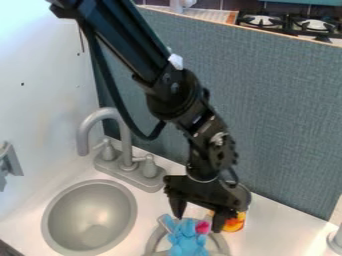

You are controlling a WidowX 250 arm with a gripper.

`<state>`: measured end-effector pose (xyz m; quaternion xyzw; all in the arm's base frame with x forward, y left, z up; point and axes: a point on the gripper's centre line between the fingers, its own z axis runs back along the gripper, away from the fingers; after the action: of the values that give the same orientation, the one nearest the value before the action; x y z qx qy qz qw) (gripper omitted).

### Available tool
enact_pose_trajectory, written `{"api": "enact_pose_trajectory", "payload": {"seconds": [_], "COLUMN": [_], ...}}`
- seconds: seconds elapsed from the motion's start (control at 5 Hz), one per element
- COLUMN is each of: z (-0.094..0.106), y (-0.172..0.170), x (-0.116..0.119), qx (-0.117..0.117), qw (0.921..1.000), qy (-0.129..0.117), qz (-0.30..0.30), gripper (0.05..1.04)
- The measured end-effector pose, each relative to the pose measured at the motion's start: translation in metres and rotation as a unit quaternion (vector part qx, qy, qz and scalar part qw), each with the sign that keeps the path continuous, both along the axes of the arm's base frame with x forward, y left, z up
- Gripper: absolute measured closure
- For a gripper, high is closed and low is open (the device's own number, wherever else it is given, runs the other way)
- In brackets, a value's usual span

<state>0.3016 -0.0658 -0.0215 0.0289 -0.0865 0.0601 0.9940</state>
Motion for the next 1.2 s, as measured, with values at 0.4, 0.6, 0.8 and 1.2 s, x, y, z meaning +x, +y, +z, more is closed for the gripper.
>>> {"api": "enact_pose_trajectory", "payload": {"seconds": [0.4,0.6,0.8,1.2], "z": [-0.029,-0.054,-0.068,-0.041], "y": [0.008,0.009,0.006,0.004], "x": [-0.004,-0.008,0.000,-0.007], "qx": [-0.006,-0.042,-0.058,-0.038], "qw": [0.9987,0.9959,0.9942,0.9954], "qy": [0.042,0.064,0.079,0.053], "qz": [0.027,0.048,0.046,0.071], "gripper": [0.083,0.137,0.369,0.585]}}
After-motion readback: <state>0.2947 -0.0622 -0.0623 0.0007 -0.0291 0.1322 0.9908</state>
